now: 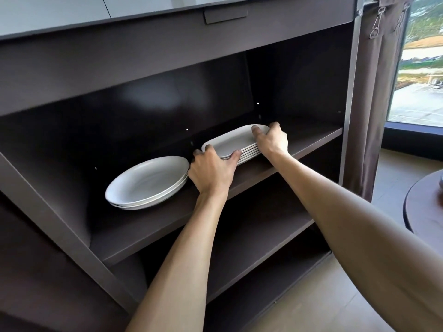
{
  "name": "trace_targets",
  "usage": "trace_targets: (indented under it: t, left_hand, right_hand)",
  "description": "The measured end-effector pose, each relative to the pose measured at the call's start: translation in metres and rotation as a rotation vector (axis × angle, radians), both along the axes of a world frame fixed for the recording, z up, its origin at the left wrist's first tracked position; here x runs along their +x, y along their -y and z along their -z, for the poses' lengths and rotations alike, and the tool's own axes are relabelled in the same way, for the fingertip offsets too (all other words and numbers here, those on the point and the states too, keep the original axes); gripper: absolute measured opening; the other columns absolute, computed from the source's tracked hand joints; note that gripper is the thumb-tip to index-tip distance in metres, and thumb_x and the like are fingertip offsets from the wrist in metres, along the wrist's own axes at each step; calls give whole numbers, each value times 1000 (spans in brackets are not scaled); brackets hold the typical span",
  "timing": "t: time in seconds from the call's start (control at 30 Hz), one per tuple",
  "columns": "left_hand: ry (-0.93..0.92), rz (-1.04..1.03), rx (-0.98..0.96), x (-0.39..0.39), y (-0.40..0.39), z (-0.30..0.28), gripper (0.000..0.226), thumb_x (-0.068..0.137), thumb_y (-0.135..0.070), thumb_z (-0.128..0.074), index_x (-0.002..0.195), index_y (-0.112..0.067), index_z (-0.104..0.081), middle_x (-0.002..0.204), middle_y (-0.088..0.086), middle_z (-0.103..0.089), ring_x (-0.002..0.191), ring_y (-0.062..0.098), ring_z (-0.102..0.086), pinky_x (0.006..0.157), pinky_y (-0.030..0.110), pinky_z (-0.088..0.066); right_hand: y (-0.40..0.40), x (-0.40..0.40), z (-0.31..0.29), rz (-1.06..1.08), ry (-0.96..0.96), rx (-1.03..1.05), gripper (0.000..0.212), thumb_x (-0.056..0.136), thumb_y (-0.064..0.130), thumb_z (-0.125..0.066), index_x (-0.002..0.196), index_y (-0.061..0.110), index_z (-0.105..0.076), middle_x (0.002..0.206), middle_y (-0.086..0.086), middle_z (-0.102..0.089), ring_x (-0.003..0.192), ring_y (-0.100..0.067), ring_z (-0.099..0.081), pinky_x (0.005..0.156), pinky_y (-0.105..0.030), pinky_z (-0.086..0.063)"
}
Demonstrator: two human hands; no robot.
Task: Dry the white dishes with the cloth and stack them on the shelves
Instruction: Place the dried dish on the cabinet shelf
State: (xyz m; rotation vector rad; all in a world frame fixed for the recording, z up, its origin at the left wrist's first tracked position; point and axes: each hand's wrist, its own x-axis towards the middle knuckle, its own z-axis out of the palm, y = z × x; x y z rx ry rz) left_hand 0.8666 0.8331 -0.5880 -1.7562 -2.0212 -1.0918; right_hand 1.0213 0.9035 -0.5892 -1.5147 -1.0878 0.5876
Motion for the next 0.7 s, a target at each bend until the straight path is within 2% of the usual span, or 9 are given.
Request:
trace_targets:
  t: [0.07, 0.13, 0.23, 0.3, 0.37, 0.47, 0.57, 0.7]
  left_hand:
    - [3, 5, -12, 2, -1, 0, 71, 79, -75, -66, 112, -12, -70, 112, 15, -67, 97, 36, -67, 71, 36, -37]
    - [12, 4, -28, 3, 0, 0, 71, 80, -74, -64, 115, -12, -69, 116, 16, -64, 101, 37, -65, 75, 39, -44]
    - [46, 13, -32, 5, 6, -4, 71, 85, -71, -57, 126, -14, -65, 133, 18, -54, 120, 38, -55, 86, 45, -48]
    - [76, 65, 17, 3, 12, -7, 62, 90, -62, -56, 130, -15, -62, 146, 18, -45, 131, 36, -46, 91, 49, -48]
    - [75, 177, 110, 1, 15, -7, 51, 94, -48, -59, 131, -13, -60, 151, 16, -43, 132, 32, -45, 91, 47, -48]
    - [197, 303, 238, 19, 20, -5, 44, 97, -32, -58, 133, -7, -56, 146, 14, -50, 129, 31, -49, 90, 46, -47]
    - [266, 457, 273, 65, 43, 1, 40, 98, -27, -56, 131, -6, -56, 143, 12, -53, 130, 30, -51, 92, 39, -45]
    - [297, 686, 233, 136, 79, 15, 29, 96, -27, -57, 119, -9, -61, 130, 8, -58, 119, 25, -56, 90, 38, -49]
  right_hand:
    - [-1, 0, 1, 4, 12, 12, 56, 99, 52, -51, 128, 4, -52, 126, -18, -60, 115, -36, -60, 90, -36, -47]
    - [2, -2, 0, 13, 5, 29, 58, 100, 53, -46, 128, 3, -53, 127, -19, -59, 117, -37, -58, 98, -42, -48]
    - [14, -7, -4, 61, 30, 112, 57, 101, 45, -43, 144, 6, -47, 141, -19, -51, 131, -35, -47, 109, -45, -39]
    - [26, -6, -8, 80, 103, 163, 55, 100, 39, -46, 146, 10, -46, 144, -16, -49, 132, -32, -45, 111, -47, -37]
    - [40, 2, -11, 92, 151, 211, 50, 99, 36, -50, 143, 12, -50, 140, -14, -51, 128, -30, -48, 109, -45, -40]
    - [64, 29, -12, 130, 146, 236, 42, 98, 32, -53, 135, 13, -56, 131, -10, -56, 120, -25, -54, 99, -36, -44]
    - [97, 65, -8, 240, 135, 221, 36, 97, 29, -54, 129, 14, -60, 124, -8, -60, 111, -21, -59, 89, -28, -42]
    - [145, 115, 2, 400, 127, 188, 28, 97, 25, -55, 121, 13, -64, 118, -8, -66, 106, -22, -63, 94, -36, -53]
